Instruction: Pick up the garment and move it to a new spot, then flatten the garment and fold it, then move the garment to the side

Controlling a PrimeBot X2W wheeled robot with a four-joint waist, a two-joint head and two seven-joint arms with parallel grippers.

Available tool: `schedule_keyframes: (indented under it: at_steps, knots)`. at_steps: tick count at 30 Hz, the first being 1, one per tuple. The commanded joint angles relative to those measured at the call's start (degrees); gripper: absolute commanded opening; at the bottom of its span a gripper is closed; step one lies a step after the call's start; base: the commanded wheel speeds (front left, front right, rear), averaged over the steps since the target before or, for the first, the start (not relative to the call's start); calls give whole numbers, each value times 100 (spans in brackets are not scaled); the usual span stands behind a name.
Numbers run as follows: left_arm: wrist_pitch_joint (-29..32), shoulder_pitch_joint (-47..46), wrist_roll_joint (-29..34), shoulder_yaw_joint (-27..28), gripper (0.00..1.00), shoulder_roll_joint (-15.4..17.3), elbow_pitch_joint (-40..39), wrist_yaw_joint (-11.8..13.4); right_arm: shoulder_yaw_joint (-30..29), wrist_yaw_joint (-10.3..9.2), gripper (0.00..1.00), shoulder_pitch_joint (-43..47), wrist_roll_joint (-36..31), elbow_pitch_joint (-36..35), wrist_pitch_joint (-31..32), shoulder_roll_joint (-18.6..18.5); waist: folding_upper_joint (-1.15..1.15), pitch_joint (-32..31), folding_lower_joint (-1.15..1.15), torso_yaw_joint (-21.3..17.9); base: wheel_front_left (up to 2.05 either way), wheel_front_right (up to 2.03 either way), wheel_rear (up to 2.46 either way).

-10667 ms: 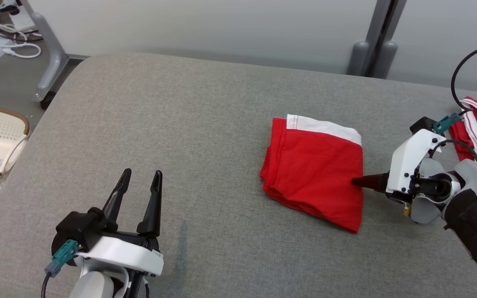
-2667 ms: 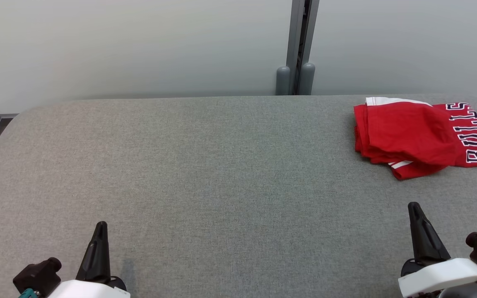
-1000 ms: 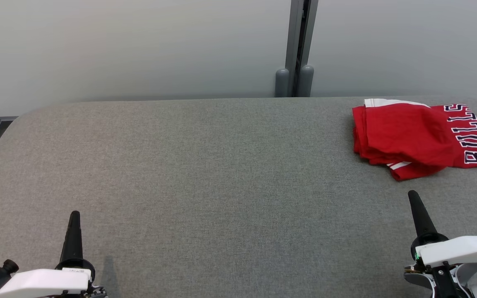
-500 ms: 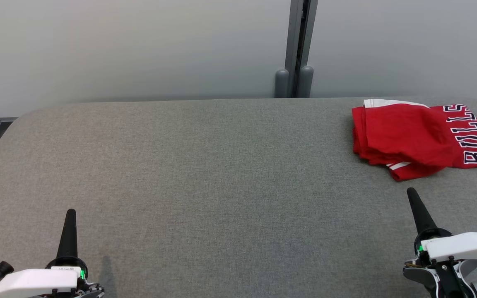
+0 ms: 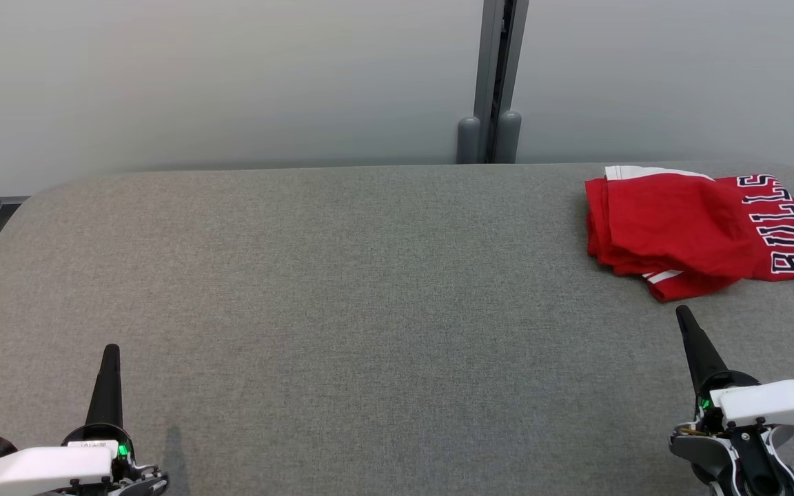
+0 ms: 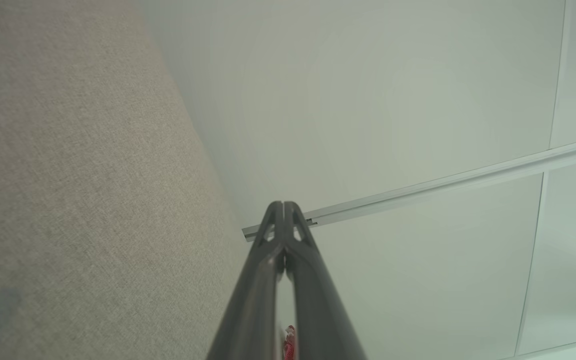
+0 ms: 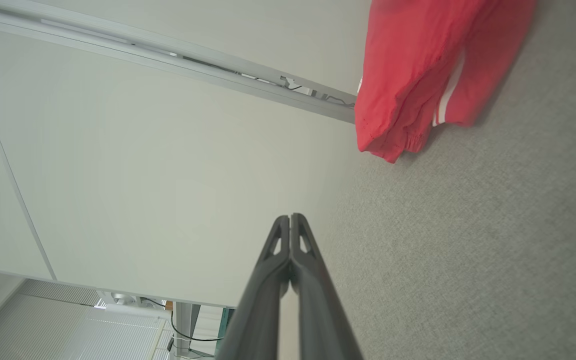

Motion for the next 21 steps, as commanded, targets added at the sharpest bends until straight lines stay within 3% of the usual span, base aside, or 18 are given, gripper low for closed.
schedule_keyframes:
  at_steps: [1,21]
  knots:
    - [37,-152,-156,41,0,33,-63,-33,-12,11,0,-71,156,-4,48,-7,0,-2,0,-1,0,0,0]
    - [253,-166,-921,140,0,39,-108,-39,-57,12,0,-163,940,88,265,20,0,-19,0,-6,0,0,0]
